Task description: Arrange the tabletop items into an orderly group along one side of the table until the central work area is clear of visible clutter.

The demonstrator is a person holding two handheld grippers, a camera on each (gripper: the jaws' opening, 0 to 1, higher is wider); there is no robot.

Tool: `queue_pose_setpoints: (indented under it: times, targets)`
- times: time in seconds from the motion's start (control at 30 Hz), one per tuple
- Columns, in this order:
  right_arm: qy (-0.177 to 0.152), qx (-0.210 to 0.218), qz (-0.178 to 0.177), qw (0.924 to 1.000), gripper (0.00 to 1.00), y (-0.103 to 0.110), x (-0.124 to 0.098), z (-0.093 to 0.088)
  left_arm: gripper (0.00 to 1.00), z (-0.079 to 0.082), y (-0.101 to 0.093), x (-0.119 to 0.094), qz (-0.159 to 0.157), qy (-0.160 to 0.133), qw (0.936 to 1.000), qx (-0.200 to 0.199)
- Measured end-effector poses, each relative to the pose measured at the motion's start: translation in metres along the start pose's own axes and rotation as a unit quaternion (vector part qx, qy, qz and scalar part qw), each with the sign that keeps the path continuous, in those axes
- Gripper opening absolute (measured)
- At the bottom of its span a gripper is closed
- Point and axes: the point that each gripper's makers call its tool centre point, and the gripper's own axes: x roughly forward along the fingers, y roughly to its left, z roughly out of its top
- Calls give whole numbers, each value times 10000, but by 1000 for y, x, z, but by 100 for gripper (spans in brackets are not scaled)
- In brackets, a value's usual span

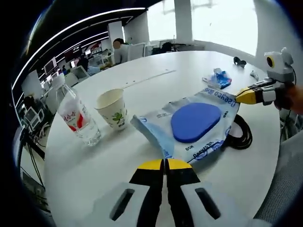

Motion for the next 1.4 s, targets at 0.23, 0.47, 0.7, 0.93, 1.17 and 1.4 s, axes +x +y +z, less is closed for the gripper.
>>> queue_pose_setpoints:
  times: [0.23, 0.47, 0.7, 0.93, 1.17, 1.4]
  targets:
    - [-55, 104, -29, 9999, 0, -11, 2, 4, 1, 6, -3, 6, -103, -126, 9999, 31]
    - [-68, 90, -59, 9999, 0, -19, 2, 6, 1, 9, -6, 16, -131, -137, 9998, 92]
    - [-118, 205, -107, 9997, 0, -27, 3, 11, 0, 16, -4, 23, -125, -225, 9997, 3]
    - [-124, 142, -121, 9997, 0, -30, 8, 15, 0, 20, -2, 26, -84, -269, 9996, -65]
    - [-192, 102, -125, 9997, 0, -33, 13, 23, 0, 26, 3, 30, -24, -357, 9993, -78]
    - [-201, 85, -182, 9996, 0, -43, 18, 25, 0, 32, 3, 39, -24, -386, 9992, -69]
